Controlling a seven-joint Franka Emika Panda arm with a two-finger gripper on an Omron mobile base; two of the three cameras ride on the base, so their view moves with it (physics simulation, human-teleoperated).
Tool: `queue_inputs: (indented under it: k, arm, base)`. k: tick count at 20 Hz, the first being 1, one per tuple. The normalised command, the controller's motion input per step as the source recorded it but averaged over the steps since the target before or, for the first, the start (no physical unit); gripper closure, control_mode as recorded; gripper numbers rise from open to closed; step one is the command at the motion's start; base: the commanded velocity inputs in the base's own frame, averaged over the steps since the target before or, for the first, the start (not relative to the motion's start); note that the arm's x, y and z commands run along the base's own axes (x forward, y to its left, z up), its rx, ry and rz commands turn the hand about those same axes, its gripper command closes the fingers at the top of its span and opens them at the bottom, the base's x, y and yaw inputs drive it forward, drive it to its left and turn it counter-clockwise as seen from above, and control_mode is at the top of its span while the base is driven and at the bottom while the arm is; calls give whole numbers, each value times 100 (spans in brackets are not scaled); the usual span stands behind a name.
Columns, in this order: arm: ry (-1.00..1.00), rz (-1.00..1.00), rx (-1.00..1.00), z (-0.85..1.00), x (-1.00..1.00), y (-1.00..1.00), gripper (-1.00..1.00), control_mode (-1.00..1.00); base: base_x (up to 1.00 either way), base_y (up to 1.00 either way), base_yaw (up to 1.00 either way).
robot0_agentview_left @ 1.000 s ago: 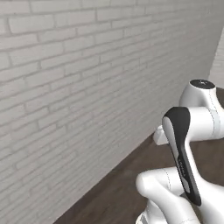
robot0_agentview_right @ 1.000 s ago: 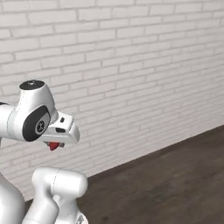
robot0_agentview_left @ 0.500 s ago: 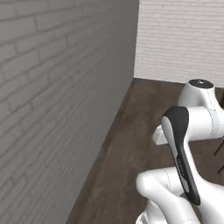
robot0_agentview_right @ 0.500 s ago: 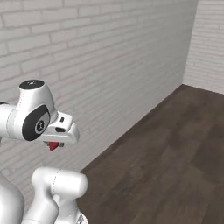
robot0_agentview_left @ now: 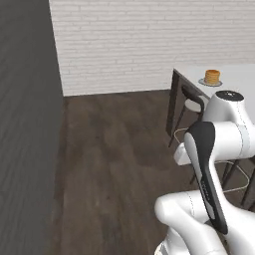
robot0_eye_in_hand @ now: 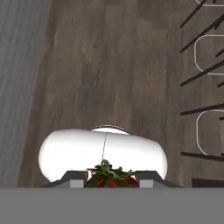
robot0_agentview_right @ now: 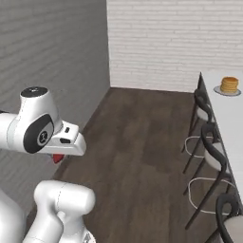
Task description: Take the strawberry from the fridge and place it on top of the pancake, located on the dining counter.
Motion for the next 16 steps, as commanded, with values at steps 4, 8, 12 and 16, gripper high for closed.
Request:
queue_inputs:
  k: [4, 8, 12, 16]
  arm:
    - [0, 0, 0, 0, 0, 0, 100, 100]
    - [0, 0, 0, 0, 0, 0, 100, 100]
    - [0, 0, 0, 0, 0, 0, 100, 100]
    - [0, 0, 0, 0, 0, 0, 100, 100]
  base:
    - [98, 32, -58]
    - [100, 50, -57]
    - [100, 78, -62]
    - [100, 83, -62]
